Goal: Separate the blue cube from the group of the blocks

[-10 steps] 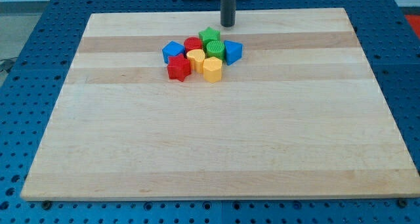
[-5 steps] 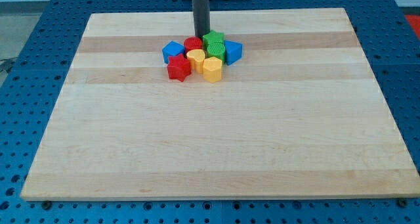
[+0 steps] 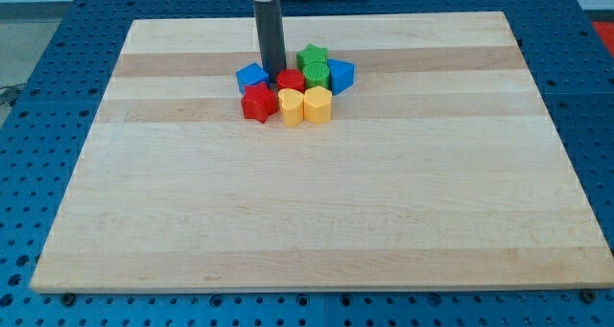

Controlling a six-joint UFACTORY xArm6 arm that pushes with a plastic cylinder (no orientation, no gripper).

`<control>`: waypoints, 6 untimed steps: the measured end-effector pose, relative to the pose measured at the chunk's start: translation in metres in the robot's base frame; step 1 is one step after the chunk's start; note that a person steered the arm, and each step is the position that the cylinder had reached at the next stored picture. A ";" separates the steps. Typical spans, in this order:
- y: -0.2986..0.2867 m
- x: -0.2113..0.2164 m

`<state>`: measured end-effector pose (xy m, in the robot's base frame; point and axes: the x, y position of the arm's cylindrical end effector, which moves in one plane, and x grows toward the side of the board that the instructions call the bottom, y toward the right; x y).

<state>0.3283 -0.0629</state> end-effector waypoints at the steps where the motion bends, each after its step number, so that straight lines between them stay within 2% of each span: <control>1: 0.000 0.044; 3: 0.004 0.064; 6: -0.078 -0.026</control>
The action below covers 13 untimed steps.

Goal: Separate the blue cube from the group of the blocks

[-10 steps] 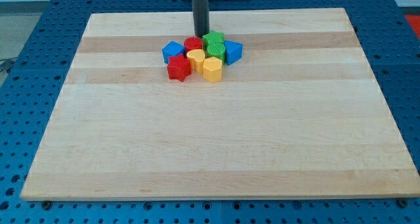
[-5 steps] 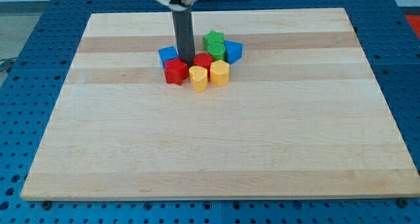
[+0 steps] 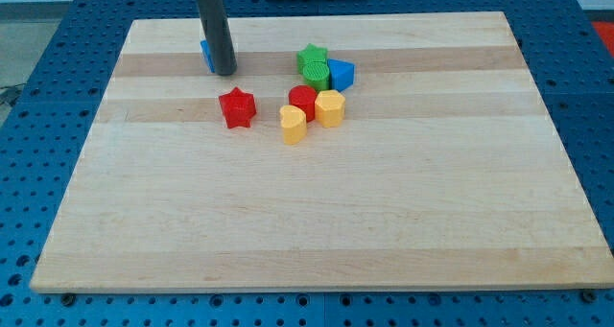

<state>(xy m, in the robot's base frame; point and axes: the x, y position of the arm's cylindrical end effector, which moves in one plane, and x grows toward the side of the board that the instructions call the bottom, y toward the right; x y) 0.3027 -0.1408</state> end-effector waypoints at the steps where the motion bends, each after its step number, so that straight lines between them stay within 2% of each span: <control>1: -0.002 -0.002; 2: 0.032 0.014; 3: 0.067 -0.026; 4: 0.065 -0.035; 8: -0.050 -0.041; 10: -0.068 -0.041; 12: 0.014 -0.008; 13: 0.014 -0.008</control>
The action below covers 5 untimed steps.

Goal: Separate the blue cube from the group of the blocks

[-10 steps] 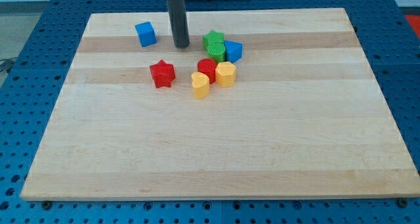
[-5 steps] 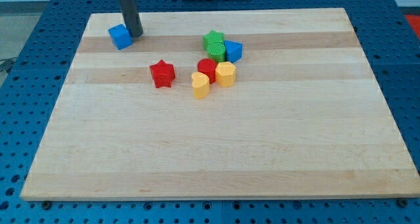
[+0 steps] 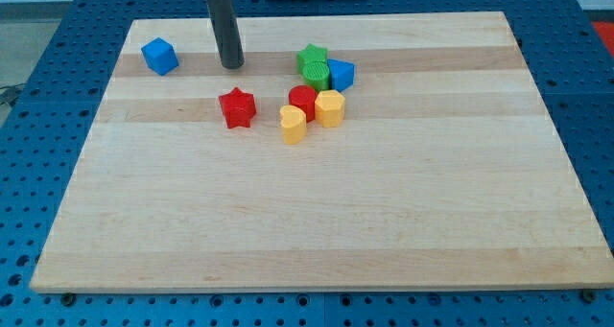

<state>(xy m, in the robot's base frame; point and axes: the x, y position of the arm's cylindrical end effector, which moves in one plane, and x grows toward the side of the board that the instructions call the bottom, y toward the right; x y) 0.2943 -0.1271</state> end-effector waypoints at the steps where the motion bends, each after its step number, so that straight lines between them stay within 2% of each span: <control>1: 0.000 -0.007; 5: 0.082 -0.005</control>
